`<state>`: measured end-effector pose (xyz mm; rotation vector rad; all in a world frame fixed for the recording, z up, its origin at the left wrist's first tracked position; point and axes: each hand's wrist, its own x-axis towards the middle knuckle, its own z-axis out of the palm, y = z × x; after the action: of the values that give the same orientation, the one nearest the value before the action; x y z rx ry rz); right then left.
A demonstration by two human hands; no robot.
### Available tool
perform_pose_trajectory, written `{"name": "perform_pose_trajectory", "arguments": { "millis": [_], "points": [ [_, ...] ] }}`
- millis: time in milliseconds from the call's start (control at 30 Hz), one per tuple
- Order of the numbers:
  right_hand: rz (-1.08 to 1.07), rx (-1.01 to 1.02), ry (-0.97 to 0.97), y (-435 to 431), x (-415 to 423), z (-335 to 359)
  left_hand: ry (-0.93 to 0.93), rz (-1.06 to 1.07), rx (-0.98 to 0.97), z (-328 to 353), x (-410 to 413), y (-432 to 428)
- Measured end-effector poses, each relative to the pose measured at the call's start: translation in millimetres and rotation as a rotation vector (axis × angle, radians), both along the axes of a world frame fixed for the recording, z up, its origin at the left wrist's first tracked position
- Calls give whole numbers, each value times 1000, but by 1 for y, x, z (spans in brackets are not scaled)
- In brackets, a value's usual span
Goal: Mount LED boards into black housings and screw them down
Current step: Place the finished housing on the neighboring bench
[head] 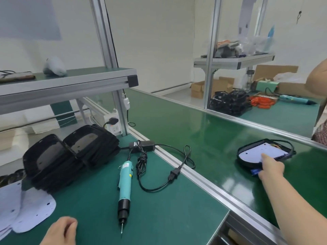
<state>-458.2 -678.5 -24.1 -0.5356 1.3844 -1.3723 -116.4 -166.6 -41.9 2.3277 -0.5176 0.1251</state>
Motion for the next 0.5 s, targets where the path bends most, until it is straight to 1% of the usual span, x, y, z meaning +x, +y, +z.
{"name": "perform_pose_trajectory", "arguments": {
  "millis": [33,100,133,200,267,367,500],
  "points": [
    [-14,3,14,2,2,-1,14,8,-25,1,-4,-1],
    [-48,11,40,2,5,-1,-20,101,-33,1,-10,-4],
    [-54,19,51,2,8,1,-38,99,-71,1,-13,-5],
    [-63,76,130,2,13,6,7,122,-139,2,-19,-6],
    [-110,136,224,0,20,8,27,101,-135,2,-17,-5],
    [-172,104,196,6,30,13,45,100,-80,4,-18,-3],
    [-191,63,173,12,32,14,40,101,-84,3,-19,0]
  ]
}}
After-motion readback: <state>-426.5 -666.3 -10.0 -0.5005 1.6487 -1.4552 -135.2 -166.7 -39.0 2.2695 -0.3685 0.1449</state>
